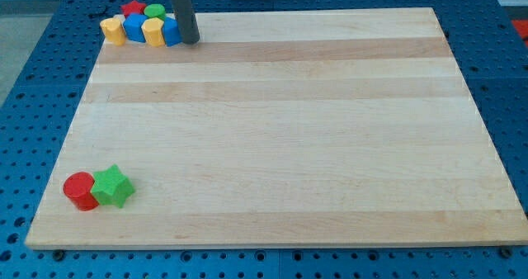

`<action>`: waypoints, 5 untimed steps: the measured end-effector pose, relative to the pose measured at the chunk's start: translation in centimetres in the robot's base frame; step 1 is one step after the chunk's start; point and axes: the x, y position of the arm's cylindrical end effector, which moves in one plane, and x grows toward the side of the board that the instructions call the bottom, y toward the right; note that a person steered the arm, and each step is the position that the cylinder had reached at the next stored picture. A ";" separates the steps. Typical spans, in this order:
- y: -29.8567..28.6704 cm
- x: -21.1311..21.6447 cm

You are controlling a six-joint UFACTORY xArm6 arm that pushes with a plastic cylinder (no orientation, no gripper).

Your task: Slide the red circle along with green star slightly towards up and right

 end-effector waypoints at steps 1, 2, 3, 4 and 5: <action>0.0 0.3; 0.0 0.4; 0.4 2.8; 2.6 8.1; -0.1 11.2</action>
